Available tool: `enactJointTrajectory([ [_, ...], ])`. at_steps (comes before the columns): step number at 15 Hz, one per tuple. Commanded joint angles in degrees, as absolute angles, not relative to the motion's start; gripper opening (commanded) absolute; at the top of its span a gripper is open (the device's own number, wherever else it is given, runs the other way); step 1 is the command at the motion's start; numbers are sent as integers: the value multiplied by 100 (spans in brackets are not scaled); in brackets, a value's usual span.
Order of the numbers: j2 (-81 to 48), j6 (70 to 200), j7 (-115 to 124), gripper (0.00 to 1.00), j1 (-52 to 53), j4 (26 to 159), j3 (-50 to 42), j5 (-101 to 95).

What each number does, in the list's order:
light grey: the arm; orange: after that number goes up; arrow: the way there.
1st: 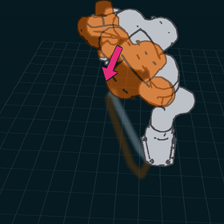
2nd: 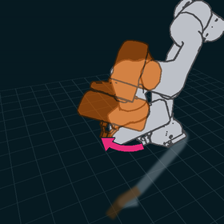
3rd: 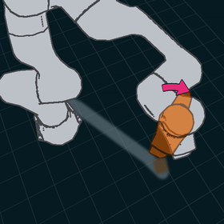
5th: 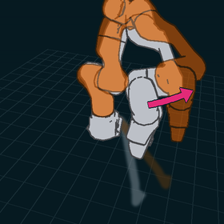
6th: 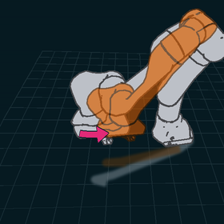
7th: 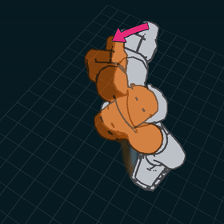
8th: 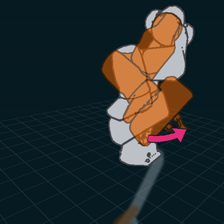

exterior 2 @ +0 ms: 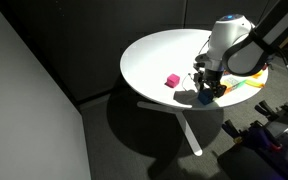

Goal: Put the blue block on top of the pink block

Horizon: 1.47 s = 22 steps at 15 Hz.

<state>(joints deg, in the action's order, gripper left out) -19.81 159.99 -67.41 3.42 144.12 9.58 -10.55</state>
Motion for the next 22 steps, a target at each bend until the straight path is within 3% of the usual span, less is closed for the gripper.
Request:
enactJointTrajectory([
  [1,-2104,16002,-6525,49,377,14269,896,-1322],
  [3,-2061,15939,-6494,34,370,14257,920,-1309],
  [4,-2034,15915,-6476,31,371,14252,926,-1297],
  [22,-1635,15093,-4708,28,524,13969,889,-1212],
])
